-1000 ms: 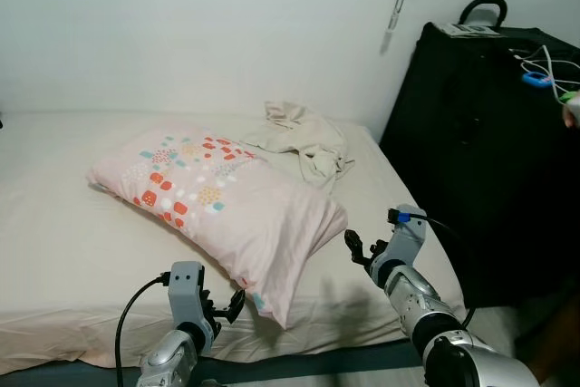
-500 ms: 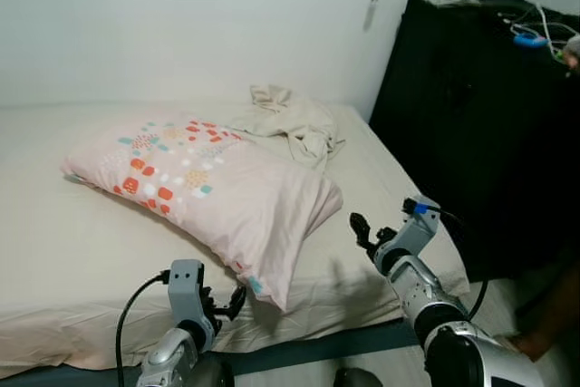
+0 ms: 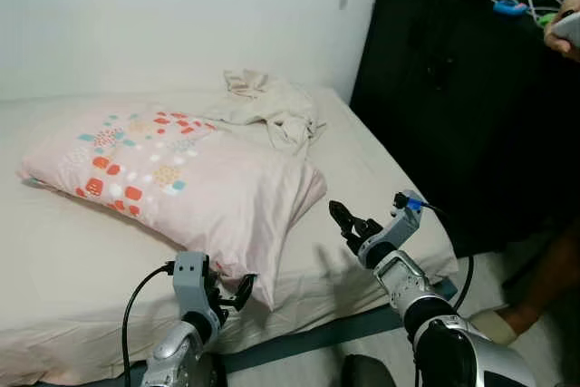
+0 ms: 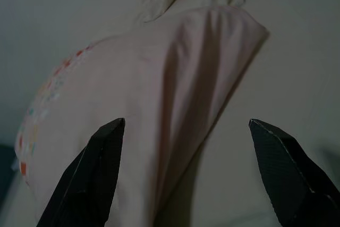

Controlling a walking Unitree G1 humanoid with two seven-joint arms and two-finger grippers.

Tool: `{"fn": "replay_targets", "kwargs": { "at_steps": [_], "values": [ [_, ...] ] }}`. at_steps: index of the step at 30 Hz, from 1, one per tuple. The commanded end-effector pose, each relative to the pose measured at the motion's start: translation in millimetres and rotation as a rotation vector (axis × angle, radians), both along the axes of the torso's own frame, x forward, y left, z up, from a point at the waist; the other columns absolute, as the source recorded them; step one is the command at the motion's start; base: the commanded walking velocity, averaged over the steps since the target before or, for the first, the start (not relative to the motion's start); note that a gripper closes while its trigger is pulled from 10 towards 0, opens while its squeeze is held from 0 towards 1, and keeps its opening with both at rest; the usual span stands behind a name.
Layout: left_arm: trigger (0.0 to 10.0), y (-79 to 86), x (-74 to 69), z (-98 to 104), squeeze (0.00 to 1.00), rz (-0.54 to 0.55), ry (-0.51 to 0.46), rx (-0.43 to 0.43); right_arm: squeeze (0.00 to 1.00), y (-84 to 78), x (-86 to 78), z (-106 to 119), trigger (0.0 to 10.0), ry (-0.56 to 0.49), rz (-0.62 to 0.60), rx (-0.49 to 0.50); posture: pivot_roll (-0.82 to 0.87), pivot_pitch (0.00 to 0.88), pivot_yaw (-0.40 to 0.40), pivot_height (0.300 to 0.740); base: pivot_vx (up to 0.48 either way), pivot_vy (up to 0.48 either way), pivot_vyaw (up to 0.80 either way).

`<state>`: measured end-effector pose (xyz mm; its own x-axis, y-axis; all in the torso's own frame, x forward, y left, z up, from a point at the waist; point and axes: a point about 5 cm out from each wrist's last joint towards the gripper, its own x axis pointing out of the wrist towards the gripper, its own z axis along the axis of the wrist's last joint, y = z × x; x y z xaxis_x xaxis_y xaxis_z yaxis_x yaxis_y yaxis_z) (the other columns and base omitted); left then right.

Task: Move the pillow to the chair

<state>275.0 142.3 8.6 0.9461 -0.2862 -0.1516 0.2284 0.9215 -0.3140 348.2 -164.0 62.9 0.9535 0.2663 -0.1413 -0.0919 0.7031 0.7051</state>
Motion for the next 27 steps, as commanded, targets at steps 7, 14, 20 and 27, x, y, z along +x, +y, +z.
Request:
{"fn": "replay_targets", "kwargs": {
  "at_steps": [7,14,20,27],
  "values": [
    [10.0,34.2,11.1,42.7,0.00,0.137,-0.193,0.058,0.00,13.5,-4.2,-7.6,10.0,0.039,0.025,0.066,0.18,0.158,-0.025,0.497,0.000,0.000,0.00],
    [10.0,97.7,20.5,83.8,0.00,0.367,-0.307,0.207,0.00,41.0,-1.2,-1.0,10.0,0.002,0.158,0.047,0.18,0.190,-0.031,0.462,0.000,0.000,0.00],
    [10.0,120.2,6.9,85.3,0.00,0.414,-0.278,0.269,0.00,51.7,3.8,9.0,10.0,-0.039,0.210,0.059,0.19,0.208,-0.044,0.437,0.000,0.000,0.00],
    [10.0,112.0,-10.9,77.4,0.00,0.412,-0.249,0.292,0.00,48.8,15.2,26.8,10.0,-0.083,0.188,0.099,0.23,0.241,-0.053,0.403,0.000,0.000,0.00]
  ]
}}
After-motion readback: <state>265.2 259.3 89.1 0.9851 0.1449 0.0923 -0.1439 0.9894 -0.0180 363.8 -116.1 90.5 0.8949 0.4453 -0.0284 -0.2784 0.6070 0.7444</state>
